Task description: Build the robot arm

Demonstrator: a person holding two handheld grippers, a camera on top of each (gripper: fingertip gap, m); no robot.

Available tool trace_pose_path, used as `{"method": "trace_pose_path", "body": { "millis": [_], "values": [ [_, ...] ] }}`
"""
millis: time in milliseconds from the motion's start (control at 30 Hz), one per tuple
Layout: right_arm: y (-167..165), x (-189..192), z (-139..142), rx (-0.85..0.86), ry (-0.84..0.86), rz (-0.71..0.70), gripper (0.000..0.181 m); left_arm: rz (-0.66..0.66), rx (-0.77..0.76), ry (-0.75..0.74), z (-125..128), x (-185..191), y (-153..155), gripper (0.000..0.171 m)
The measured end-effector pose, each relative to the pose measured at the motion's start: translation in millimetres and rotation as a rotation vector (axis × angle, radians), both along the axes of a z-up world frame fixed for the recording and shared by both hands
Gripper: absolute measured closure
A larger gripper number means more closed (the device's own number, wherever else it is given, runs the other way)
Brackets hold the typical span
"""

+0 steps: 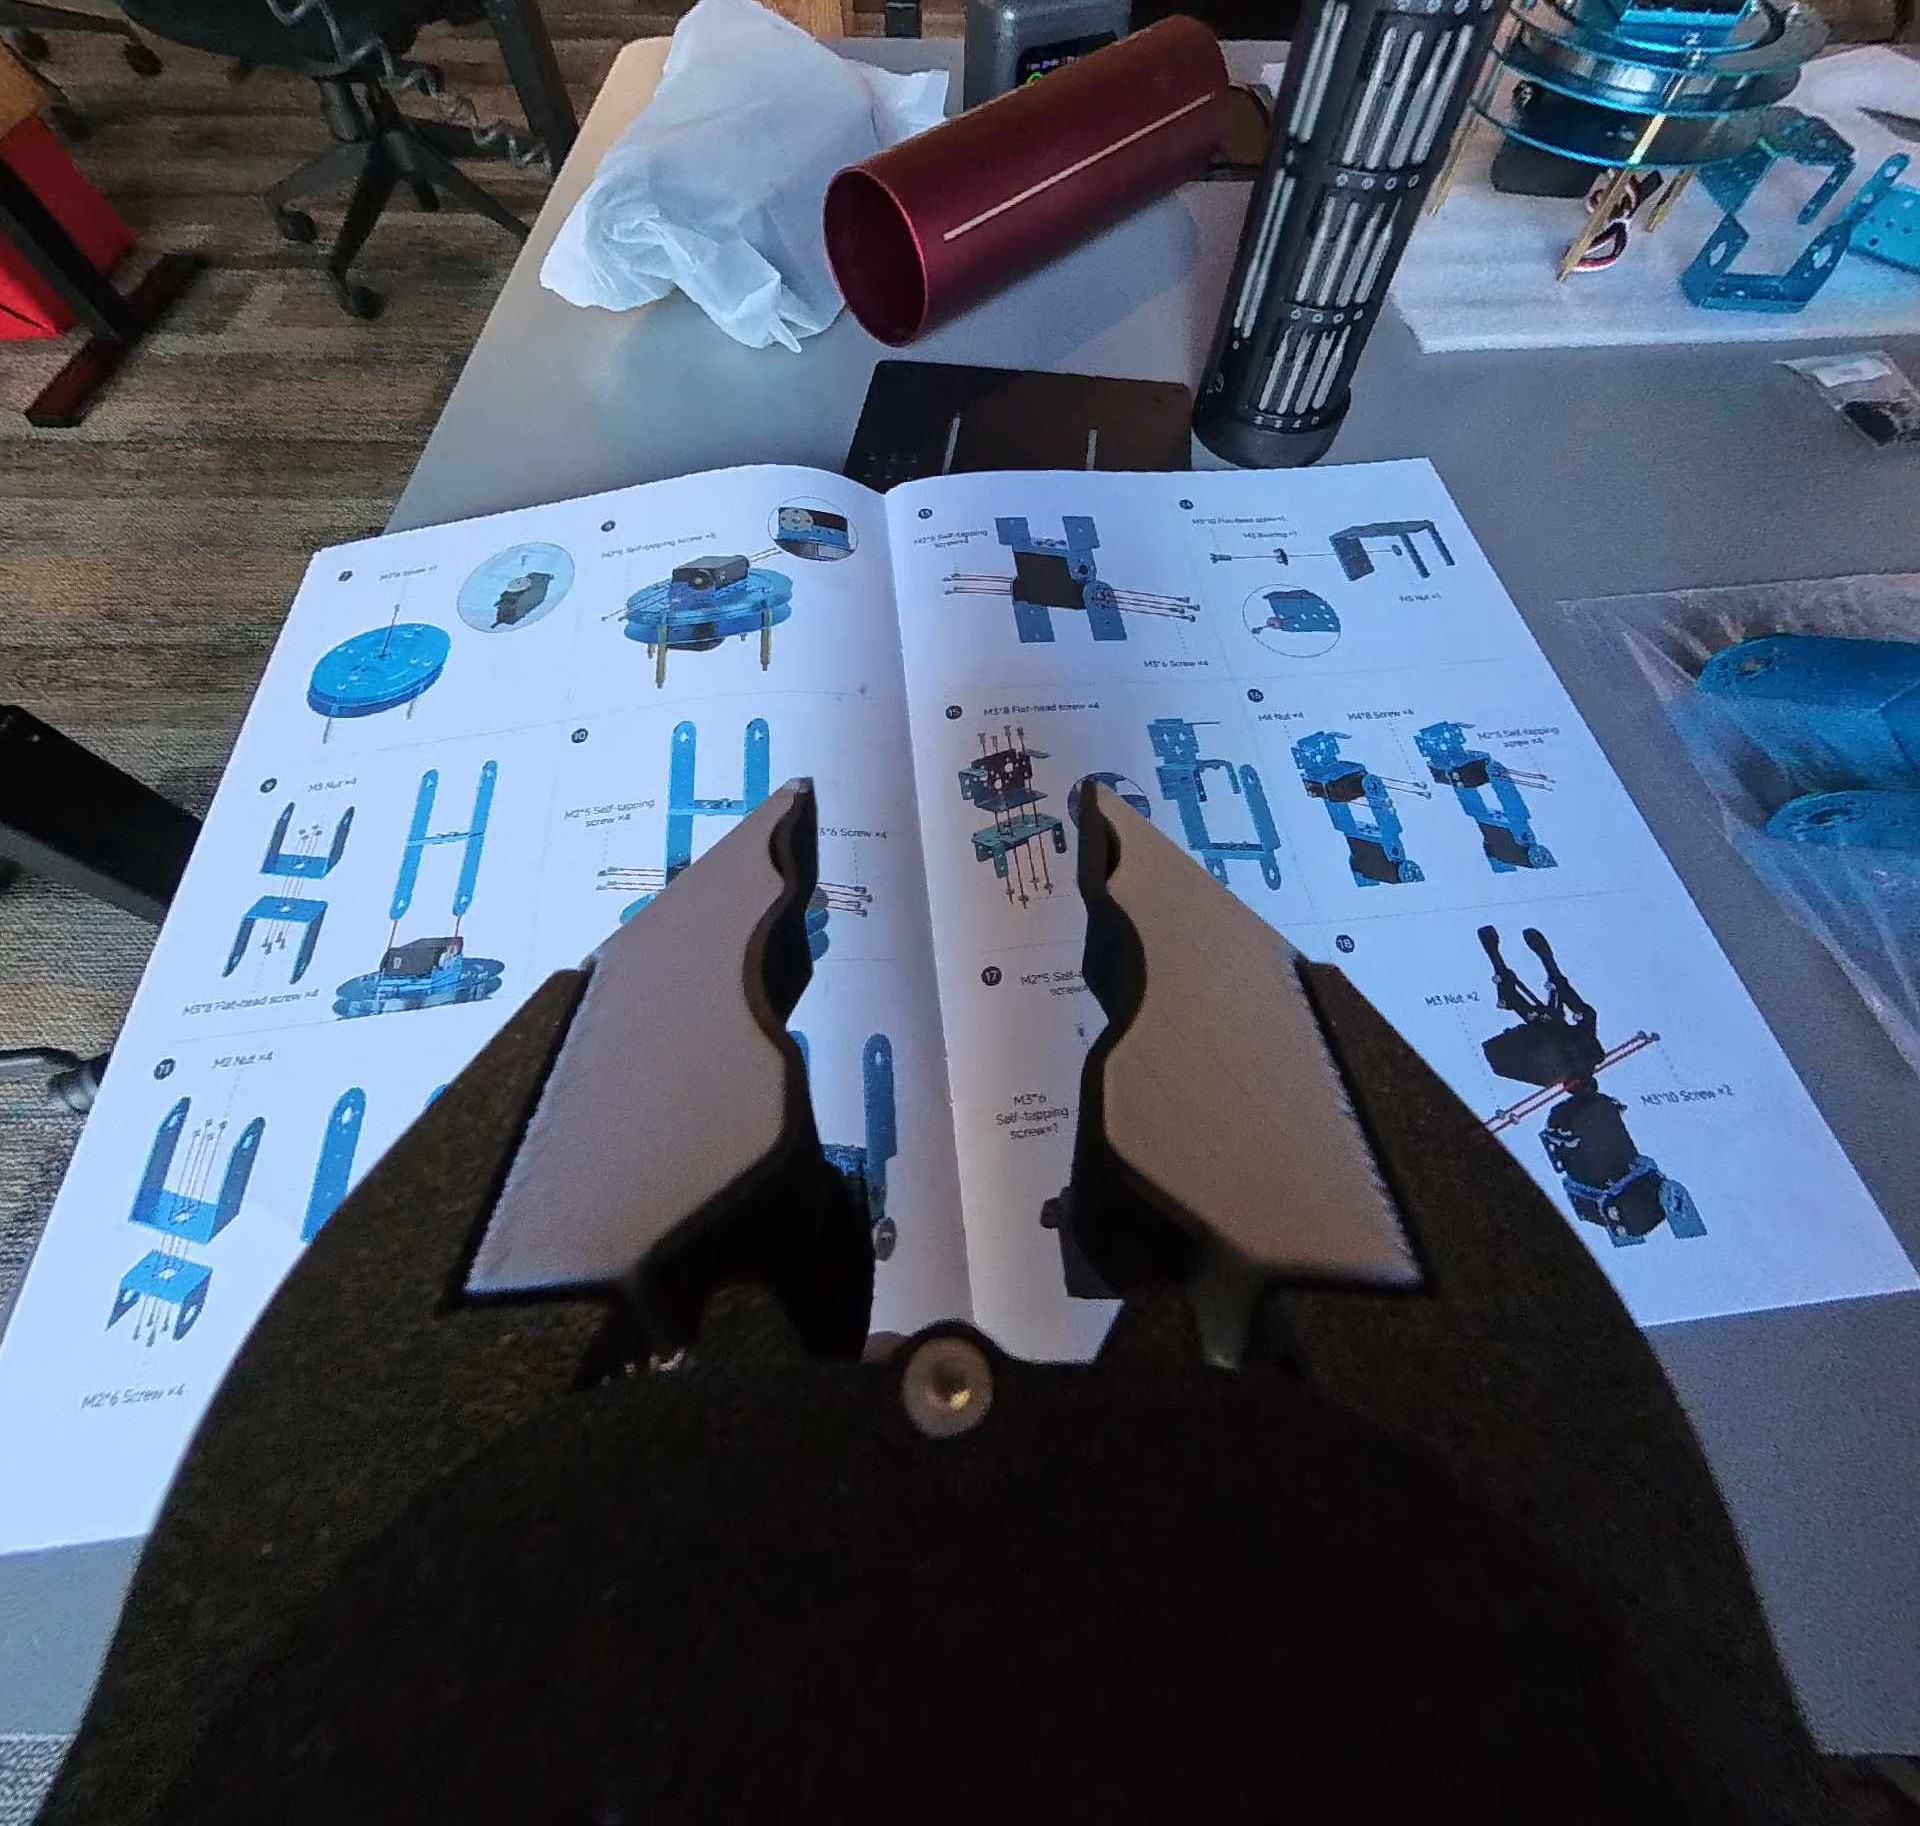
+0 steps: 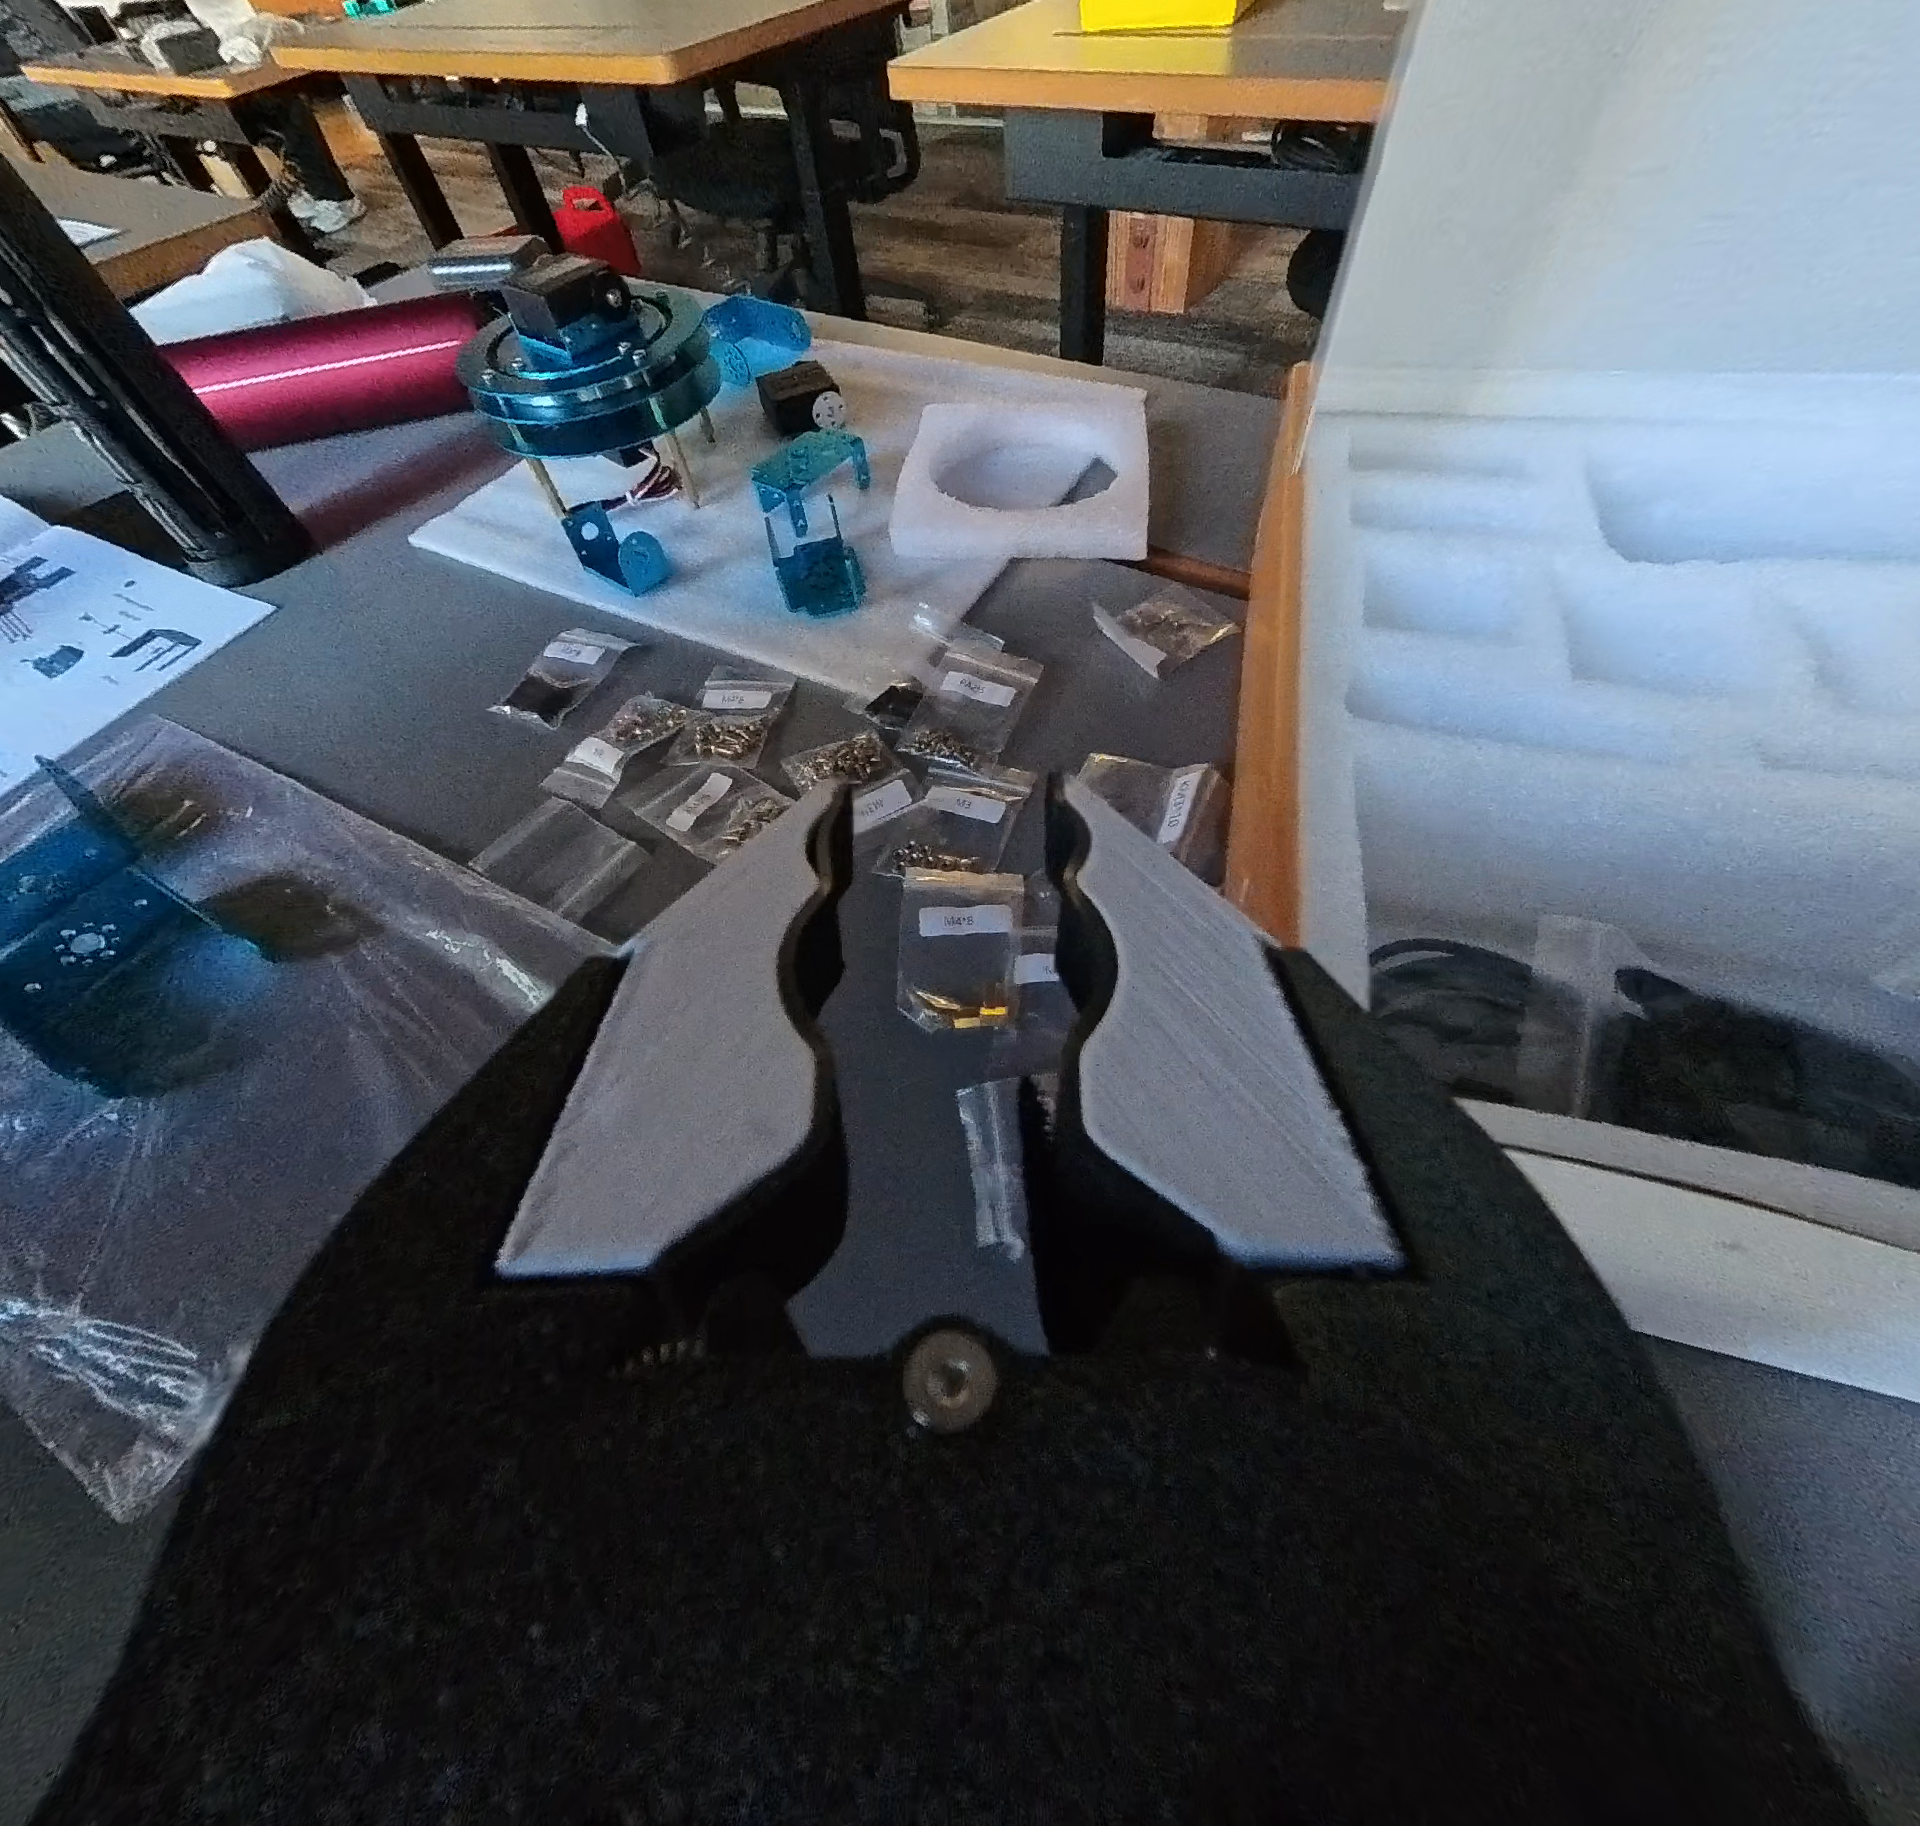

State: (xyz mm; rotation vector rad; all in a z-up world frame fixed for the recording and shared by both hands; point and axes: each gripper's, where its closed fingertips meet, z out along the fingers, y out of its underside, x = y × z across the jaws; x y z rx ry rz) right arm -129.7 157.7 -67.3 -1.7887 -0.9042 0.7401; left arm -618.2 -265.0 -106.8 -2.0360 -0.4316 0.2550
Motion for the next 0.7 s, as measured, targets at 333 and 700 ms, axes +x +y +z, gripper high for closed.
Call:
{"method": "trace_pose_path", "body": {
  "millis": [333, 700],
  "values": [
    [2, -7, -23, 0.031, -0.147, -0.023, 0.146, -0.023, -0.016, 0.014, -1, 8, 3, 0.121],
    [-4, 9, -42, -0.028, -0.308, 0.009, 0.147, 0.001, -0.012, 0.009, 0, 0, -5, 0.121]
  ]
}}
